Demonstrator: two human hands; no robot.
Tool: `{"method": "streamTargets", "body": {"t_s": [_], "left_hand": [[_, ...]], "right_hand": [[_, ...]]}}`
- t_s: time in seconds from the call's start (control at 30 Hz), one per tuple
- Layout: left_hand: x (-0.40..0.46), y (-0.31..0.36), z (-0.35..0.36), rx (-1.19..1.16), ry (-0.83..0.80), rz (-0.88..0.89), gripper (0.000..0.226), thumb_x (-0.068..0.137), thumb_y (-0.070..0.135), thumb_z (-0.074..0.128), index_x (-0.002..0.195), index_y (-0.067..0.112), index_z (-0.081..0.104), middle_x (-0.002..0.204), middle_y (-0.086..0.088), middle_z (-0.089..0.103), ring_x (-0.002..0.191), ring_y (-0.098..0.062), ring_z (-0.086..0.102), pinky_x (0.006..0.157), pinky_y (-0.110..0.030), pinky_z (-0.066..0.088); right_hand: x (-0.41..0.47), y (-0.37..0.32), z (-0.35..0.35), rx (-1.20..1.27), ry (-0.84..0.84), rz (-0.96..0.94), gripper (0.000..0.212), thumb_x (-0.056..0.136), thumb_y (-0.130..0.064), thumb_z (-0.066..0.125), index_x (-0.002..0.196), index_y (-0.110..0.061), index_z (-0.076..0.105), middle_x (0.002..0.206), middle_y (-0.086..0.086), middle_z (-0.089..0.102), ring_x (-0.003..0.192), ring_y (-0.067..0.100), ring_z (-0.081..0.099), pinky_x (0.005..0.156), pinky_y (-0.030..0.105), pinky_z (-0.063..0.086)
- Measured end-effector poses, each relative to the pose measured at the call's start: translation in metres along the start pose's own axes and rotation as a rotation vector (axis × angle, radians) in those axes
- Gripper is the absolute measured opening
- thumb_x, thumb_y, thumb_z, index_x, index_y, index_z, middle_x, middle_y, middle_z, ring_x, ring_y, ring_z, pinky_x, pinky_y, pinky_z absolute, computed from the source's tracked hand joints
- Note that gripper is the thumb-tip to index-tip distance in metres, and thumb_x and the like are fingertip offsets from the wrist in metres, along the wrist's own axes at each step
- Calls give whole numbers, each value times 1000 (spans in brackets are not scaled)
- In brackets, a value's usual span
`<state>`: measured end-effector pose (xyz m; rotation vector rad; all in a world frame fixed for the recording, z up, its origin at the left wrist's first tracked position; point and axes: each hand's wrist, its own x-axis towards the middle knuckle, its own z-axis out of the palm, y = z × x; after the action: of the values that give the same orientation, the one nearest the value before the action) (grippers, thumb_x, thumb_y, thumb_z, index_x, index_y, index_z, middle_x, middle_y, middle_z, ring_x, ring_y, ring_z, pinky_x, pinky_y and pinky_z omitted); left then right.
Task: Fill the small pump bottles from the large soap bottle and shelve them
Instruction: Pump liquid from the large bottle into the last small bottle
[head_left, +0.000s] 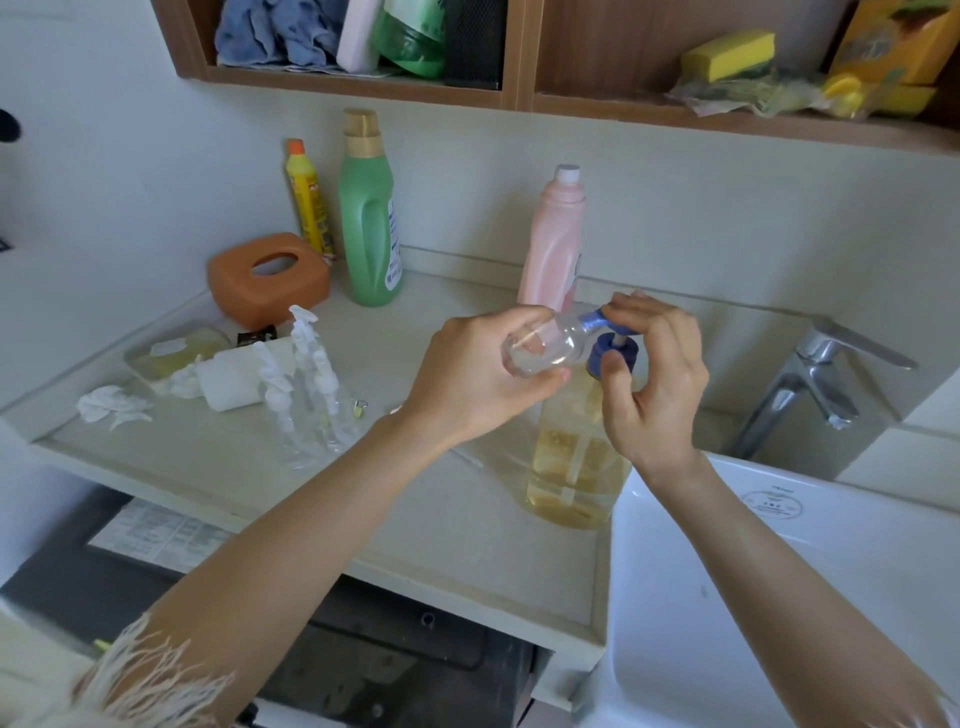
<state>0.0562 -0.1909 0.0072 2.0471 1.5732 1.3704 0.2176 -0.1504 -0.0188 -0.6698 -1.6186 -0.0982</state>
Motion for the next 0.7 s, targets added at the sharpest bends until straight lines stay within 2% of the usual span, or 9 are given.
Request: {"method": "streamTargets", "body": {"t_s": [0.17, 0.27, 0.4, 0.53, 0.6, 0.7], "left_hand": [[-2, -2, -1, 1, -11, -38, 45, 69, 33, 85, 110, 25, 69, 84, 14, 65, 61, 1, 53, 77, -31, 54], [-2, -2, 0, -6, -21, -54, 46, 67, 35, 85, 108, 27, 66, 85, 17, 64, 64, 3, 55, 78, -30, 53], [0, -2, -1, -6, -37, -66, 40, 66, 37, 84, 96, 27, 61, 91, 12, 70, 66, -2, 55, 77, -33, 53], [4, -1, -3, -66, -17, -85, 39, 62, 41, 78, 93, 27, 59, 83, 15, 70, 66, -3, 58, 73, -32, 54], [4, -2, -3, -123, -36, -98, 35, 64, 38, 80, 91, 28, 60, 82, 14, 70, 66, 0, 58, 72, -29, 53], [0, -4, -2, -309, -92, -143, 26, 75, 27, 82, 94, 24, 65, 79, 9, 70, 58, 4, 58, 54, -12, 43]], "right_hand": [[1, -4, 3, 5, -20, 52, 28, 75, -5, 41, 83, 3, 67, 88, 3, 63, 82, 36, 60, 80, 7, 38], [0, -5, 2, -11, -48, 64, 30, 74, -5, 40, 83, 1, 68, 86, 7, 65, 82, 35, 59, 78, 8, 37], [2, -8, -4, -47, -96, 53, 32, 75, -7, 41, 88, 0, 69, 91, 8, 67, 83, 29, 56, 81, 8, 35], [10, -9, -14, -32, -152, 33, 32, 81, -10, 44, 99, 2, 68, 106, 3, 64, 99, 24, 57, 93, 17, 38], [11, -9, -19, 15, -171, 48, 31, 84, -10, 46, 102, 4, 67, 112, 8, 63, 106, 26, 59, 96, 23, 41], [7, -7, -21, 35, -177, 52, 30, 85, -6, 49, 108, 6, 65, 117, 18, 62, 112, 28, 57, 99, 25, 41]]}}
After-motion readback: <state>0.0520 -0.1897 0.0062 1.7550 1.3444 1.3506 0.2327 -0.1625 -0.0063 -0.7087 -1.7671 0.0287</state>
